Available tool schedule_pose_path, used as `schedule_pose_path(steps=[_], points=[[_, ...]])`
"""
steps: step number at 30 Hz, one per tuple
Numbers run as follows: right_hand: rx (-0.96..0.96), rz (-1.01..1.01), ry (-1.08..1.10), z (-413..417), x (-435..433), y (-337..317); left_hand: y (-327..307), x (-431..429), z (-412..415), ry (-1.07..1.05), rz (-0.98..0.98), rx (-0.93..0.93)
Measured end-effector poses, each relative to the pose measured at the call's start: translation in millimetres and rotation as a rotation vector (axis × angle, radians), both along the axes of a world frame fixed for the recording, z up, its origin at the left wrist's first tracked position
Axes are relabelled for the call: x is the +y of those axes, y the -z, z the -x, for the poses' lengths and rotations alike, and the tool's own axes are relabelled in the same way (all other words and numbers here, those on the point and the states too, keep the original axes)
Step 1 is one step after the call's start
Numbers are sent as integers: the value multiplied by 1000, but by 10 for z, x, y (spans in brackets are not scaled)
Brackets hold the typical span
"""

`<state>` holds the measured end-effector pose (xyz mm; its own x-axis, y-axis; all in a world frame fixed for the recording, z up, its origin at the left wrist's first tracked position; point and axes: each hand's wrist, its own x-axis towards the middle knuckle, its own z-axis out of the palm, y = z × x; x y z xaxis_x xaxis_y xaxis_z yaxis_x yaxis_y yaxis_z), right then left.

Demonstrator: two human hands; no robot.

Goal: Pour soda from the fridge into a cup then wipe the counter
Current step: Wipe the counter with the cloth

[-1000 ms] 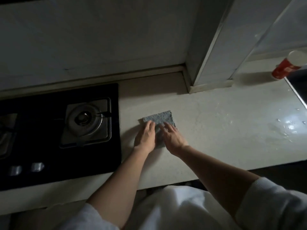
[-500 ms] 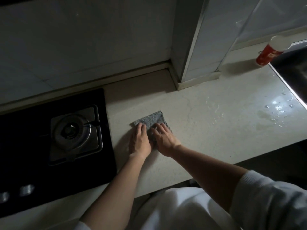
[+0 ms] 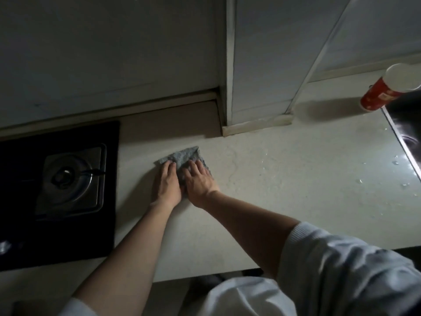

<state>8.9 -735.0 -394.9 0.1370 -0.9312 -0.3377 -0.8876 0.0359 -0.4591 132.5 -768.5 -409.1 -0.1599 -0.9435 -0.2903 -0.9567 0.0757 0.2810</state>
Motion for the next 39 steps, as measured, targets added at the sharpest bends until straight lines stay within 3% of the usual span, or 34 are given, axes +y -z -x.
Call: schedule_pose_path(steps=[2,6,16,24,39], points=[[-3,-12,-21,57,0,1,11,7,109,32,52,-16],[28,27,-42,46,70,18,42,85,176,91,-48,65],[36,51,89,-170,566,-121,39,453,-36,269,-26,164],[93,80,149,-382,1129,-111,188,898,-185,173,-61,263],[159,117,-105,5,1945,-89,45,1892,116,69,-49,197]])
